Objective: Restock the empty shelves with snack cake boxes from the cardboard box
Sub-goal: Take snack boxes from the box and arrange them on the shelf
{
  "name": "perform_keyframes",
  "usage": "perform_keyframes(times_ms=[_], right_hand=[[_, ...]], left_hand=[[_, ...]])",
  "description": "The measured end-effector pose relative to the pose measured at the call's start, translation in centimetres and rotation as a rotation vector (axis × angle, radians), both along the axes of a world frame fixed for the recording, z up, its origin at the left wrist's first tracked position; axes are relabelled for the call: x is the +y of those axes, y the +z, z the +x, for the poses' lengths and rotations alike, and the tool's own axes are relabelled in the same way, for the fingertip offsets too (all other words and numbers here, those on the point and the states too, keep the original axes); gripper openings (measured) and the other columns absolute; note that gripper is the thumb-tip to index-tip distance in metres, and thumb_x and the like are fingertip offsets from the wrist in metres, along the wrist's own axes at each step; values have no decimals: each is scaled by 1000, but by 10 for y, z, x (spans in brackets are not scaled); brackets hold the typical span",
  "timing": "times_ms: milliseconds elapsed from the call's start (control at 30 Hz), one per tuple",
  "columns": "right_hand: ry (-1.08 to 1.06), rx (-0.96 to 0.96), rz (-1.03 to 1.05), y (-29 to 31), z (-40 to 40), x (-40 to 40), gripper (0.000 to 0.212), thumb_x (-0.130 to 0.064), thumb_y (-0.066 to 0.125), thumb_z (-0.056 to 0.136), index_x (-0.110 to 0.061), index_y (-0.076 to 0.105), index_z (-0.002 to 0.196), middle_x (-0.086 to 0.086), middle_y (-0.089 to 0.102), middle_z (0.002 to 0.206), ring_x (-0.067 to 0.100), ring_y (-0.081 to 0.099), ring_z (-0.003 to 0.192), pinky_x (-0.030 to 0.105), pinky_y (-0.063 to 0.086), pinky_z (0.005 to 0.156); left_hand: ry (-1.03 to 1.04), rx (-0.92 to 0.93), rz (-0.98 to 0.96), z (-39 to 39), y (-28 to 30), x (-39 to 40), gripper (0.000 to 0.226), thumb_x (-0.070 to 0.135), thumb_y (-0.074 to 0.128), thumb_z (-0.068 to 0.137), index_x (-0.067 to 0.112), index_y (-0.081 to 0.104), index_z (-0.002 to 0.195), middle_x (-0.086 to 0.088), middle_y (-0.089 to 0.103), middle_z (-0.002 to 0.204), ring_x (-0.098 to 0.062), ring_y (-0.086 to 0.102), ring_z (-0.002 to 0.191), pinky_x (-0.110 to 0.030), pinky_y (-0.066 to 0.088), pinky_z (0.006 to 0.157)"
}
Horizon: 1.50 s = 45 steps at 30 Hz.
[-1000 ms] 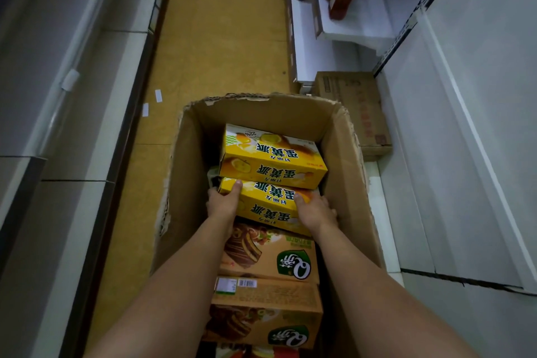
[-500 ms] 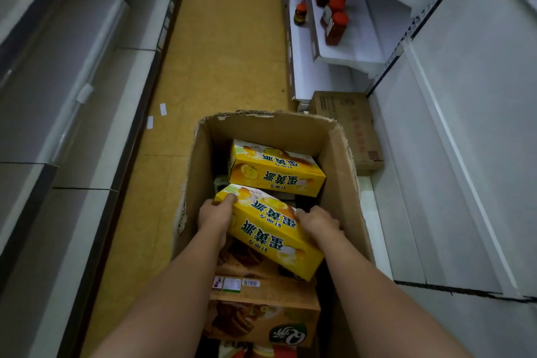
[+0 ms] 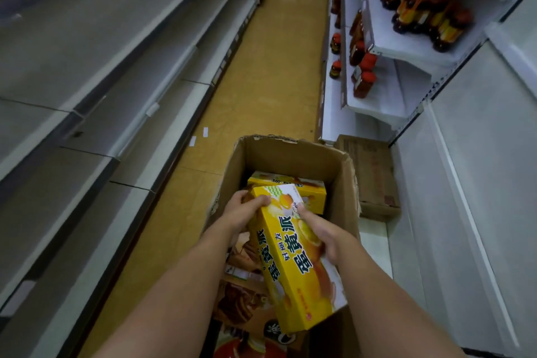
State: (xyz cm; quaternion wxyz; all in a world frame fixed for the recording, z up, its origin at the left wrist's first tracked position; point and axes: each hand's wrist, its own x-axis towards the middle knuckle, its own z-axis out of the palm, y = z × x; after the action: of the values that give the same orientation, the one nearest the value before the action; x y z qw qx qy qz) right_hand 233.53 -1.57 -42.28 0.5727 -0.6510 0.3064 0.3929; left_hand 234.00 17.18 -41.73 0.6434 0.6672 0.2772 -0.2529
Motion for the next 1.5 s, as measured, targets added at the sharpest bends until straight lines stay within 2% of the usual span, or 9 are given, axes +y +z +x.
perform_keyframes(times_ms=[133,367,500,633,867,1067,1267,1367,1500], right_hand=[[-160,-45,160,11,-11,10,62,-67,48,84,-15,66,112,13,72,104,29,67,97,43,53,84],[-377,-136,419,29,-19,29,66,-65,26,93,-12,61,109,20,65,109,38,59,107,54,43,91],[-278,-288,283,57,-27,29,51,-49,52,93,-11,57,126,15,66,115,31,63,100,43,51,76],[-127,-365,116,50,-16,8,110,-73,78,45,-18,49,136,9,63,124,32,60,111,50,43,99],[163,-365,157,91,-47,42,64,-58,66,73,-9,65,114,14,71,106,31,66,100,45,48,95],[74,-444,172,99,-69,89,81,-68,66,58,-12,65,115,12,71,106,30,68,96,42,54,80],[115,-454,207,110,-103,148,99,-78,72,46,-19,59,124,11,70,110,32,67,98,51,52,90],[291,-478,181,125,-142,184,103,-83,62,56,-18,50,134,10,62,124,33,59,112,50,42,102],[573,-526,16,150,-211,232,83,-70,38,86,-6,44,137,13,52,133,34,51,120,42,44,94]], left_hand=[[129,-89,22,-18,24,-8,94,43,75,77,26,18,150,-9,40,147,-31,49,125,-44,40,104],[-70,-242,226,-61,61,1,87,58,76,68,29,39,141,-4,54,135,-18,64,100,-41,52,93],[-179,-226,303,-82,86,25,73,46,71,80,35,37,143,-2,48,137,-6,56,85,-29,44,84],[-292,-181,295,-106,106,44,69,37,73,81,34,41,141,4,47,121,-7,56,87,-24,46,78],[-243,-163,373,-148,114,73,65,48,71,79,34,47,137,-3,48,133,-20,52,115,-36,41,103],[257,-201,828,-189,119,107,102,84,60,56,37,32,143,4,45,144,-27,43,131,-49,29,110],[798,-254,90,-265,128,146,81,49,64,82,11,28,145,-17,50,136,-27,63,89,-32,55,68],[874,-294,118,-308,129,165,60,50,67,78,17,48,125,-12,61,122,-31,58,109,-46,43,100],[1018,-357,103,-377,136,198,30,34,72,81,24,47,94,-5,61,107,-27,57,105,-43,41,99]])
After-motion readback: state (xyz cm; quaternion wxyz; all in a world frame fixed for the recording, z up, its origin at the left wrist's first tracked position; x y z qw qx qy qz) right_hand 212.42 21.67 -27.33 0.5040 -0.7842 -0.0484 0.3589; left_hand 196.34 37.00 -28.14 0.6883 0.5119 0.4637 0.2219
